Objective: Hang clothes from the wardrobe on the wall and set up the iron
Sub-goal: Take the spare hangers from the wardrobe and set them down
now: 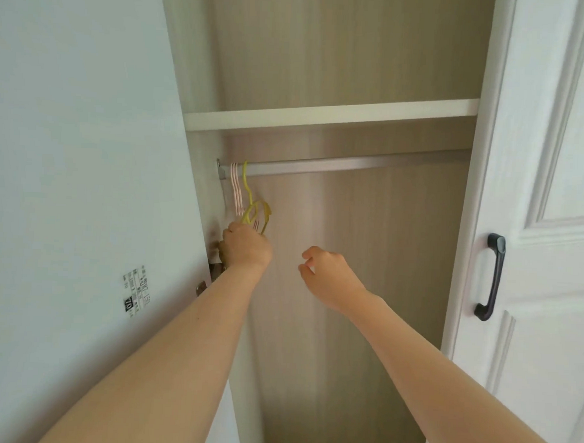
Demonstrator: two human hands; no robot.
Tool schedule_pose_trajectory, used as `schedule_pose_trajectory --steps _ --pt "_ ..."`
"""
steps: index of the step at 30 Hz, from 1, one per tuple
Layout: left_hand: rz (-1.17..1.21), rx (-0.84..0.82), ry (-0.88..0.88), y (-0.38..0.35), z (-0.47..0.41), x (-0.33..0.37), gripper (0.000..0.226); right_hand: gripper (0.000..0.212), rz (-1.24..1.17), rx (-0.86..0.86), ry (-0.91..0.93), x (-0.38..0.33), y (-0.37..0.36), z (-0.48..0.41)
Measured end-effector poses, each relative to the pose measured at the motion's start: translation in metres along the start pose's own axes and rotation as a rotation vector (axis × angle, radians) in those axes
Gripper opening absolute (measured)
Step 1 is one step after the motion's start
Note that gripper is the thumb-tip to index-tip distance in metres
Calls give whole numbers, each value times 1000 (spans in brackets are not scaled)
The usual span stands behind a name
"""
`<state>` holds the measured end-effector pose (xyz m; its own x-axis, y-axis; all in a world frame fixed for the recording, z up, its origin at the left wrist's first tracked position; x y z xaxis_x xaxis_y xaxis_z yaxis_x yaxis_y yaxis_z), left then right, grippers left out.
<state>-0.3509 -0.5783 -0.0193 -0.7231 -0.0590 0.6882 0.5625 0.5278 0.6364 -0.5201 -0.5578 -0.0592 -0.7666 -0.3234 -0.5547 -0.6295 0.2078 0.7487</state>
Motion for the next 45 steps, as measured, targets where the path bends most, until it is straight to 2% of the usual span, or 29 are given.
schedule_pose_trajectory --steps 5,10,12,14,20,25,29,32,35,40,45 --pt "201 -4 207 -3 -12 -14 41 36 -118 -9 -35 -12 -6 -30" --pt "711 19 405 -7 -16 -31 36 50 -339 -51 -109 -28 -14 -55" --pt "676 -14 384 -13 -19 -32 32 58 -389 -86 -123 -37 -18 -60" --pt "753 -70 441 -22 -17 -37 21 57 -408 -134 -138 -43 -25 -64" --pt "812 -122 445 -27 -13 -36 13 14 -513 -187 -188 -46 -36 -70" --pt "841 -147 444 -30 -14 -35 15 29 -568 -248 -217 -44 -40 -70" --pt "868 -138 476 -33 -15 -37 1 22 -556 -219 -215 -37 -34 -70" --pt "906 -144 493 -35 -16 -39 6 20 -554 -198 -238 -30 -33 -71" --pt "1001 -168 520 -38 -16 -38 14 27 -512 -161 -264 -24 -31 -72" --pt "1070 -166 533 -38 -13 -33 5 29 -470 -110 -259 -23 -24 -70" --pt "1130 -182 519 -33 -9 -20 11 30 -484 -31 -249 -26 -6 -65"
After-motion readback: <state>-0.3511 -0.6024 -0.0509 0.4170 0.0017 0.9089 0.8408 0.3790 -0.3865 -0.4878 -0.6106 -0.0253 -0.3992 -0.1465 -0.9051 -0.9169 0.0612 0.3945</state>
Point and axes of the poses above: each hand's wrist, its own z-axis away from the middle knuckle, its own y-axis out of the back of the hand, x = y × z, the point moved 8 cm from there along -z, towards the middle knuckle, and after that the axes turned 2 degrees about -y, right-handed, at the moved point
